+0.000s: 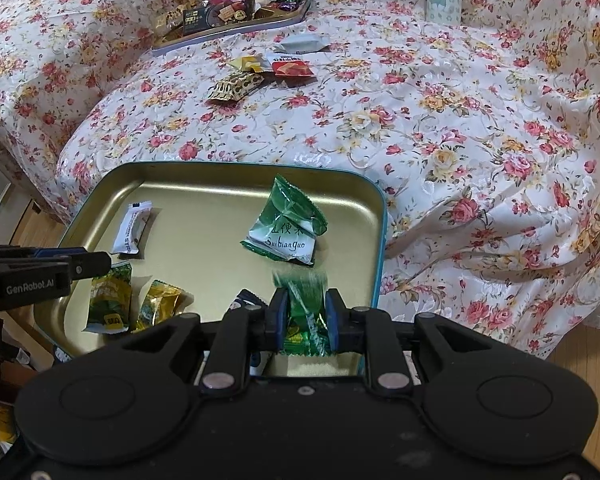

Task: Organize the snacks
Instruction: 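Carry green candy and white bar to the gold tray and open both tools, then withdraw both open tools from the tray back toward the snacks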

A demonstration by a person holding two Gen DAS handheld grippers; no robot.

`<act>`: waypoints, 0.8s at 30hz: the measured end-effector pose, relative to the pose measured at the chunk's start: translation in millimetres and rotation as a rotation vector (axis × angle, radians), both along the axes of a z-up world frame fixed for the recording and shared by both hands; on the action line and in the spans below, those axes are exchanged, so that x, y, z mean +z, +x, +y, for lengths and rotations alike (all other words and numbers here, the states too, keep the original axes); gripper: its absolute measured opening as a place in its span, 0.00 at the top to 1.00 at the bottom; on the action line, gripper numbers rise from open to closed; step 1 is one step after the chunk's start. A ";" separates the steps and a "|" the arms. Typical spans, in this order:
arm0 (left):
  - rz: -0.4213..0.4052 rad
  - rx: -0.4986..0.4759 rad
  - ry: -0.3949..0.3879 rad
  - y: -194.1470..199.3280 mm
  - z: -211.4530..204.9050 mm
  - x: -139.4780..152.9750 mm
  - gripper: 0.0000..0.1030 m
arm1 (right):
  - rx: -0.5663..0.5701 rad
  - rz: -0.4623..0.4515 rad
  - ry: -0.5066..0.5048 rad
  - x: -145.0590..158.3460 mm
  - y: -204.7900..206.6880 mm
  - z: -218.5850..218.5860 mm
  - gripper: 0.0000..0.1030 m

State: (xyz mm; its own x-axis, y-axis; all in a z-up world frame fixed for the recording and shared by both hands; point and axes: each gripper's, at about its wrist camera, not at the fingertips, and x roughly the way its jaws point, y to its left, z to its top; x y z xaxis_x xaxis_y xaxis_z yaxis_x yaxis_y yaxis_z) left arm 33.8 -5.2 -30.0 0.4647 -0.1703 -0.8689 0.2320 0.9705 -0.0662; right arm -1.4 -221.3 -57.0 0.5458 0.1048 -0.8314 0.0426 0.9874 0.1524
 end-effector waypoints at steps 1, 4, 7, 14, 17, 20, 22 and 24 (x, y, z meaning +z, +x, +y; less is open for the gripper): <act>-0.001 -0.001 0.000 0.0 -0.1 0.1 0.65 | 0.002 -0.002 0.001 0.4 -0.2 0.4 0.78; 0.000 -0.002 -0.001 -0.3 -0.2 -0.2 0.65 | 0.004 -0.005 0.004 1.6 -0.5 0.6 0.78; 0.000 -0.002 0.000 -0.2 -0.2 0.0 0.65 | 0.004 -0.006 0.008 2.4 -0.9 0.6 0.78; -0.002 -0.005 0.001 -1.8 -1.7 -0.6 0.65 | 0.014 -0.009 0.013 4.7 -2.3 1.8 0.78; -0.003 -0.007 0.003 -1.7 -1.6 -0.6 0.65 | 0.019 -0.006 0.014 5.0 -2.5 2.2 0.76; -0.011 -0.019 0.009 -2.9 -1.9 1.2 0.65 | 0.026 -0.003 0.012 5.6 -2.9 2.3 0.74; -0.022 -0.031 0.009 -2.8 -0.6 4.2 0.64 | 0.035 0.000 0.008 6.1 -3.3 2.8 0.71; -0.039 -0.044 0.006 -2.2 1.2 8.1 0.64 | 0.048 0.003 0.003 7.0 -3.4 3.6 0.67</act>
